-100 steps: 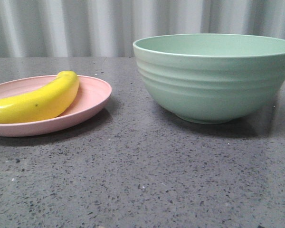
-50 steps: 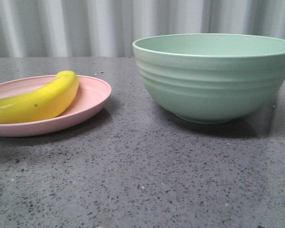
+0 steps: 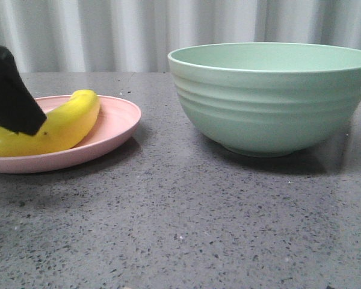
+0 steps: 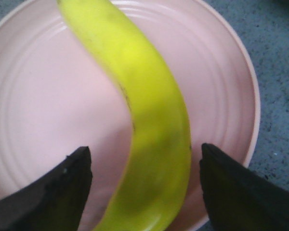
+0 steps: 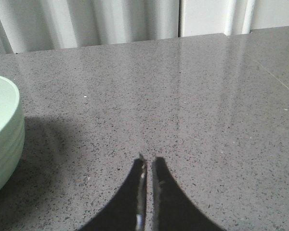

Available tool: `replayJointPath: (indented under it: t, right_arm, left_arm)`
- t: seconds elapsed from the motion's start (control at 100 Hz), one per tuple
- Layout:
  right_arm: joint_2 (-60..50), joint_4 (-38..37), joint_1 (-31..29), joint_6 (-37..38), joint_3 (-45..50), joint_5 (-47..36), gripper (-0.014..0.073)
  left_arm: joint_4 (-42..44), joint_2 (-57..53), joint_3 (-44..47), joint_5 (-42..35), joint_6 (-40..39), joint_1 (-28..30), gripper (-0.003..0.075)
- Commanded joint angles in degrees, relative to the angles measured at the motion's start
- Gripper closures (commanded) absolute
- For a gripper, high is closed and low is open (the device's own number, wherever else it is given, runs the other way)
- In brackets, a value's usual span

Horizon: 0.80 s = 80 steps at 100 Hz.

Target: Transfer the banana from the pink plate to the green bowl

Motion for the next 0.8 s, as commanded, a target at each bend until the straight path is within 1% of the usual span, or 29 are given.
replayJointPath:
  t: [0.0,0.41,0.48,0.55,0.6,0.69,0.79]
  right_arm:
    - [1.1,0.0,0.0,-0.2,-1.6,-4.2,0.0657]
    - [1.1,0.0,0.0,-0.2,-1.6,-4.1,0.0657]
    - [1.1,0.0,0.0,-0.2,-1.6,-4.1,0.0657]
    - [1.1,0.0,0.0,-0.2,-1.6,-4.1,0.0657]
    - [1.1,0.0,0.0,-0.2,-1.6,-4.1,0.0657]
    - [1.1,0.0,0.0,-0.2,-1.6,-3.9,0.0657]
    - [1.1,0.0,0.0,-0.2,-1.6,-3.0,0.0657]
  left_arm:
    - [-0.2,0.9,-2.0,-2.5,0.2,-0.5,0.0279]
    - [-0.2,6.0,-3.0,-4.5,0.2,-0.5,0.0279]
    - [-0.2,6.0,-3.1,-4.9,0.2,-0.5,0.0298]
    - [-0.2,6.0,-3.1,-4.9,0.2,-0.5,0.0363]
    - [-0.2,6.0,-3.1,-4.9,0.2,-0.5,0.0432]
    - [-0.2,6.0,-3.1,-4.8,0.2,-0.5,0.0584]
    - [-0.2,6.0,-3.1,-4.9,0.3,-0.5,0.0714]
